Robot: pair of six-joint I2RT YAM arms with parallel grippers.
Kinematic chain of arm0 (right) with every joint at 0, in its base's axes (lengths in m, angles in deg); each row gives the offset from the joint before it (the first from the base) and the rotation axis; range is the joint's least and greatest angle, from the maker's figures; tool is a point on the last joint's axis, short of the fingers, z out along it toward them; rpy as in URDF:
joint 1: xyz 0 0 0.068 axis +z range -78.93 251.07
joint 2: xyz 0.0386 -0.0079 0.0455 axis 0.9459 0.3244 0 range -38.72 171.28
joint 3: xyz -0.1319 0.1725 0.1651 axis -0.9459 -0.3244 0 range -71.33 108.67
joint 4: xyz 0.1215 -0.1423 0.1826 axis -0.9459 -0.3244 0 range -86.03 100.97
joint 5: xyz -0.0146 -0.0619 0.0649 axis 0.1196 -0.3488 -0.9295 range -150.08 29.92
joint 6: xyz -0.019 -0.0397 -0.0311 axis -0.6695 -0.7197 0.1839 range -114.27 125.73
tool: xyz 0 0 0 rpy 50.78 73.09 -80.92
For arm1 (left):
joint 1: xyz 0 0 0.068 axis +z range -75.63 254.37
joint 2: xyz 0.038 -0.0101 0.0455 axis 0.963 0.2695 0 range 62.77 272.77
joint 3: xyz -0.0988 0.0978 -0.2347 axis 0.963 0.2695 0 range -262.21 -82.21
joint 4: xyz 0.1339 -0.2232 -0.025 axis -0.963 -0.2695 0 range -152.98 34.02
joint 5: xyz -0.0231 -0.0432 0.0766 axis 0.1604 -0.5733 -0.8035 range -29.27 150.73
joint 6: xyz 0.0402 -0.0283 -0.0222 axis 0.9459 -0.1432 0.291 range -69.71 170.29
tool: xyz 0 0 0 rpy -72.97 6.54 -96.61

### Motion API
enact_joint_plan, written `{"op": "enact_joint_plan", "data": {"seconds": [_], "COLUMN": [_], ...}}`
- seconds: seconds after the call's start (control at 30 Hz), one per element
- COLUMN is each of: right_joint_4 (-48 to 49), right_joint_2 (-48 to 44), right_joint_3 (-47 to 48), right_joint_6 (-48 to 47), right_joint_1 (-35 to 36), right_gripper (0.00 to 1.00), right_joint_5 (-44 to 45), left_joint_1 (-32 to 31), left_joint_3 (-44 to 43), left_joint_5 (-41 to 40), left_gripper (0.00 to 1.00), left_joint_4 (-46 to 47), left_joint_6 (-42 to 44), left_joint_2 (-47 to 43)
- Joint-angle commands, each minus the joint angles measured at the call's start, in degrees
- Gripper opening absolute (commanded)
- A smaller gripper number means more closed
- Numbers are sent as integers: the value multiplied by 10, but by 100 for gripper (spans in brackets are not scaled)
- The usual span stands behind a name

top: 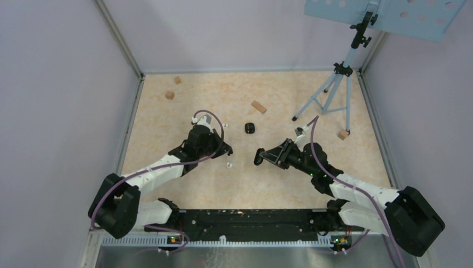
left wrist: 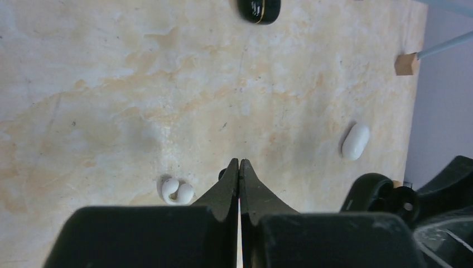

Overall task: Insert the wireless bluetooth earbuds into the charging case
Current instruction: Place the right earbud at the center of the board.

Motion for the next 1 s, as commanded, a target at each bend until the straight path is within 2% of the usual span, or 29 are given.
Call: {"op": "enact_joint_plan", "data": {"seconds": [0.0, 0.17, 0.3, 0.53, 0.67, 0.8, 0.9, 0.97], "right_joint_4": [-60, -69, -68, -61, -58, -56, -54, -52], "right_joint_2": [-45, -55, -54, -50, -49, -47, -48, -48], "right_joint_3": [-5, -8, -6, -2, -1, -1, -2, -5], "right_joint_6": [-33, -36, -37, -38, -39, -38, -37, -36], "right_joint_1": [-9, -11, -11, -11, -11, -11, -11, -11], "right_gripper": [0, 0, 0, 0, 0, 0, 0, 0], "right_joint_5": [19, 17, 15, 12, 12, 10, 10, 10], "left_joint_1": [37, 98, 131, 154, 164, 172, 179, 181], "left_joint_3": [-17, 21, 40, 88, 89, 92, 94, 92], "left_joint_5": [90, 135, 187, 184, 180, 184, 200, 208], "left_gripper": [0, 0, 0, 0, 9, 29, 36, 38], "left_joint_4": [72, 147, 171, 229, 216, 217, 225, 225], "left_joint_6": [25, 26, 7, -14, 1, 4, 6, 14], "left_joint_2": [39, 76, 102, 115, 121, 127, 138, 148]}}
